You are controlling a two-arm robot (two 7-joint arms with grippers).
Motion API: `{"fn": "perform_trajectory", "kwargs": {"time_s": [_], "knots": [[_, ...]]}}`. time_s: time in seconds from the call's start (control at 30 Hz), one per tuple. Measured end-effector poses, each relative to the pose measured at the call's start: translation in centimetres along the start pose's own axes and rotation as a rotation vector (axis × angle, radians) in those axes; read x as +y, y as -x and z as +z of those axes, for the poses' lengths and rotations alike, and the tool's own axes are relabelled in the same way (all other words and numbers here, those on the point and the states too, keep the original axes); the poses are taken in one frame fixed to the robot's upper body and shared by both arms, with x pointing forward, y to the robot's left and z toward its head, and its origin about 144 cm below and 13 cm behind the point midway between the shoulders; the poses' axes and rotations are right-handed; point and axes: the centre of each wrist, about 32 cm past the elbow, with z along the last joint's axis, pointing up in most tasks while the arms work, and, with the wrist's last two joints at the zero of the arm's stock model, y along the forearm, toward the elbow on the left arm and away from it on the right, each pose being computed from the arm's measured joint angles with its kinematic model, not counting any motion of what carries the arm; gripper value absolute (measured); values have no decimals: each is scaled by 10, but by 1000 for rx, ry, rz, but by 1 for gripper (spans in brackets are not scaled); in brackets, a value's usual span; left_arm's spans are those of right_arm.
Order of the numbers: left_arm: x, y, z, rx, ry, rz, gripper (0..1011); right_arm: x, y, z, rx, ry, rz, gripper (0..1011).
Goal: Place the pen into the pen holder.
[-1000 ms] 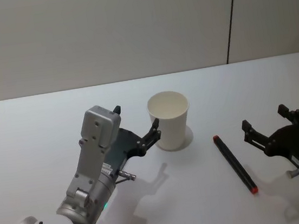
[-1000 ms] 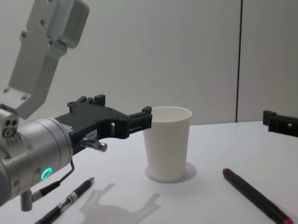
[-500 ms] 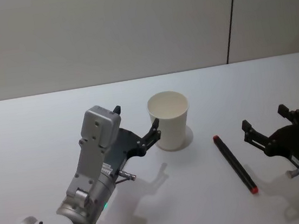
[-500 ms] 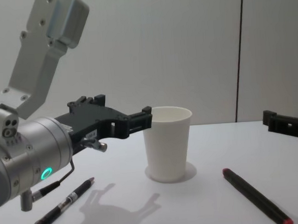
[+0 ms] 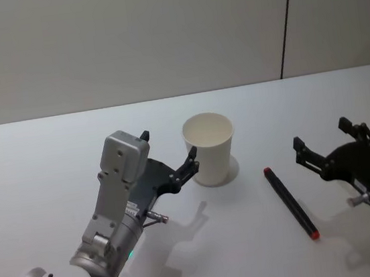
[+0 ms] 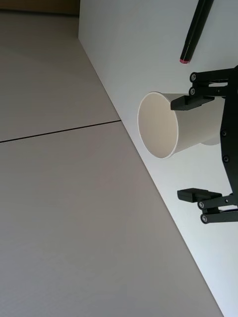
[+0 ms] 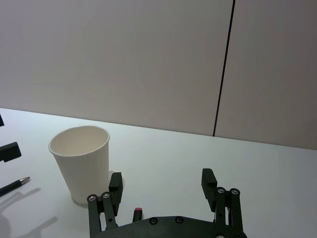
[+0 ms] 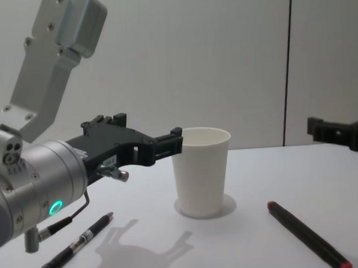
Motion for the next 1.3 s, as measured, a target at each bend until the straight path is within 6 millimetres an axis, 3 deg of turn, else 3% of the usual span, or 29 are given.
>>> {"fn": "perform_trajectory", "kwargs": {"time_s": [0.73,1.3], "knots": [[0,0,0,0,0,0,1004,22,3,38,36,177,-49,1001],[0,0,0,0,0,0,1004,39,13,43,107,350,-26,1002]]}}
